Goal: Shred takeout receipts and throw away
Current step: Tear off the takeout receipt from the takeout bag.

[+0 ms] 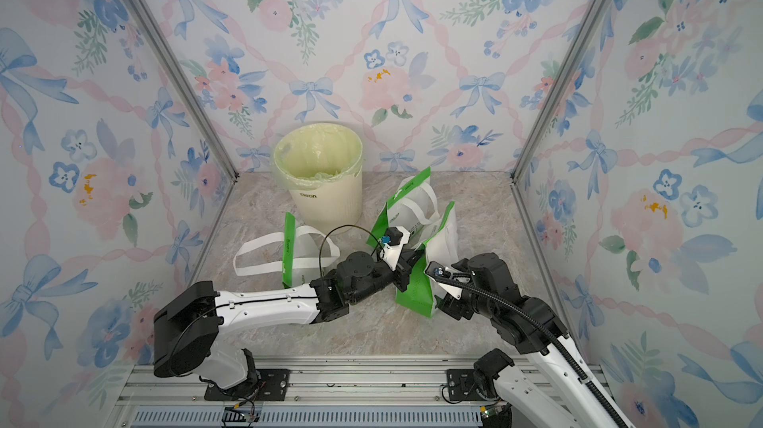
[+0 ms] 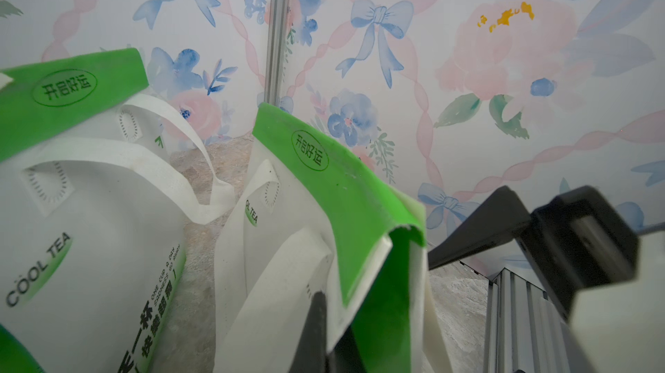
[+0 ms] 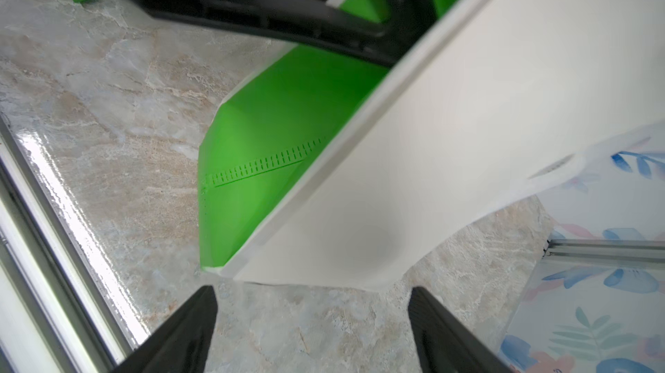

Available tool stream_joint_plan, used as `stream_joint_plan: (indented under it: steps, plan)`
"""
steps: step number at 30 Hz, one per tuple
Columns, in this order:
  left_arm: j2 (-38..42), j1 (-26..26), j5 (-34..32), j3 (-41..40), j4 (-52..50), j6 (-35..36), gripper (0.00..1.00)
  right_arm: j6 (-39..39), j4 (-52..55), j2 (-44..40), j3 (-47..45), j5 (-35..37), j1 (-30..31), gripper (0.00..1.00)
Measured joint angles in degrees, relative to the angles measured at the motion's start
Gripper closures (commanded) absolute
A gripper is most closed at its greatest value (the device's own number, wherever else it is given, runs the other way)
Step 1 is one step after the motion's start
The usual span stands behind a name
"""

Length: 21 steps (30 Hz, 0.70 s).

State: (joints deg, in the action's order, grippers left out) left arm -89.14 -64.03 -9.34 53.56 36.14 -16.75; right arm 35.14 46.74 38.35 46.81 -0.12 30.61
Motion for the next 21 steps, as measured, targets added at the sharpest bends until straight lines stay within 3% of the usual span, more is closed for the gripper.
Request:
stream_joint_plan:
  steps: [13, 21]
  plan:
    - [1.36, 0.15, 0.15, -0.85, -0.20, -1.95, 1.00, 1.73, -12.61, -0.61, -2.29, 2.43, 0.26, 0.12]
    - [1.36, 0.04, 0.17, -0.92, -0.52, -1.97, 1.00, 1.07, -11.65, -1.73, 0.13, 1.88, 0.24, 0.24]
